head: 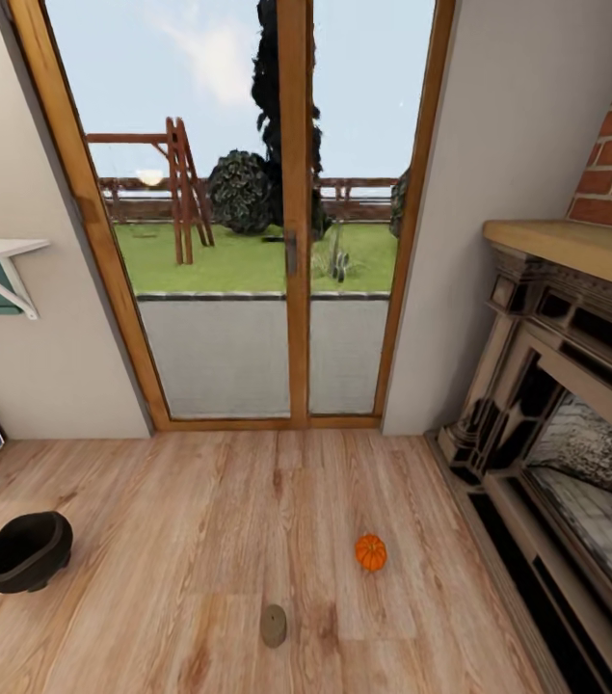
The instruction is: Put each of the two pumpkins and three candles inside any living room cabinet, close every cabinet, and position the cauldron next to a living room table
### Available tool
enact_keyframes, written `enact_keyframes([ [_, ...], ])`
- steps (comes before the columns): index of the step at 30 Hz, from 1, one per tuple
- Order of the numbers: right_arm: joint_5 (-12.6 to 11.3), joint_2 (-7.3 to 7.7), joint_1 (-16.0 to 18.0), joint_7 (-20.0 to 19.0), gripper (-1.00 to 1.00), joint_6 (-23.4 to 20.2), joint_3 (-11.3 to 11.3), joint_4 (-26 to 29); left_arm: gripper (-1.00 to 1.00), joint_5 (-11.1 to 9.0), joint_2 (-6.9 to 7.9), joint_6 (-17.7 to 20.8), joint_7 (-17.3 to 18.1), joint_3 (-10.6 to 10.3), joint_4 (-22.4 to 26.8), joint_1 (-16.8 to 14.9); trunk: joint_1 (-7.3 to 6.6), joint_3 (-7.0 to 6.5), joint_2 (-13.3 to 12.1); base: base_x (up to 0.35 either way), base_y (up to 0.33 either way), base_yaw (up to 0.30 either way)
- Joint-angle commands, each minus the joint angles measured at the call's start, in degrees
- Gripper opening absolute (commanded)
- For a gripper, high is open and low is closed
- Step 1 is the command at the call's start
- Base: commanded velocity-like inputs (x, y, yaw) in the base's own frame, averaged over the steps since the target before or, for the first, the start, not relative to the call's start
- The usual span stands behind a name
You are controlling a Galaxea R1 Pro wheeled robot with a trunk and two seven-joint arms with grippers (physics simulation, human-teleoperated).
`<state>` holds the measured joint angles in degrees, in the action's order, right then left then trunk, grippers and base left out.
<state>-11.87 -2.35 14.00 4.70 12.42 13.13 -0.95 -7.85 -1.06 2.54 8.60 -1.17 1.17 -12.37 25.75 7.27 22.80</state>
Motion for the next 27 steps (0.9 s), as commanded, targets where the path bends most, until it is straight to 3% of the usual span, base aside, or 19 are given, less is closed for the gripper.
enact_keyframes([
  [1, -0.5, -0.03, 0.1, 0.1, 1.00, 0.2, 0.5, -0.1, 1.00, -0.6, 0.01, 0.3, 0.2, -0.1, 0.1, 0.0, 0.03, 0.12, 0.1, 0.029, 0.000, 0.000],
  [27, -0.6, -0.20, 0.1, 0.1, 1.00, 0.3, 0.4, 0.3, 1.00, -0.8, -0.41, -0.2, 0.5, 0.1, 1.8, 0.0, 0.03, 0.12, 0.1, 0.003, 0.000, 0.000],
])
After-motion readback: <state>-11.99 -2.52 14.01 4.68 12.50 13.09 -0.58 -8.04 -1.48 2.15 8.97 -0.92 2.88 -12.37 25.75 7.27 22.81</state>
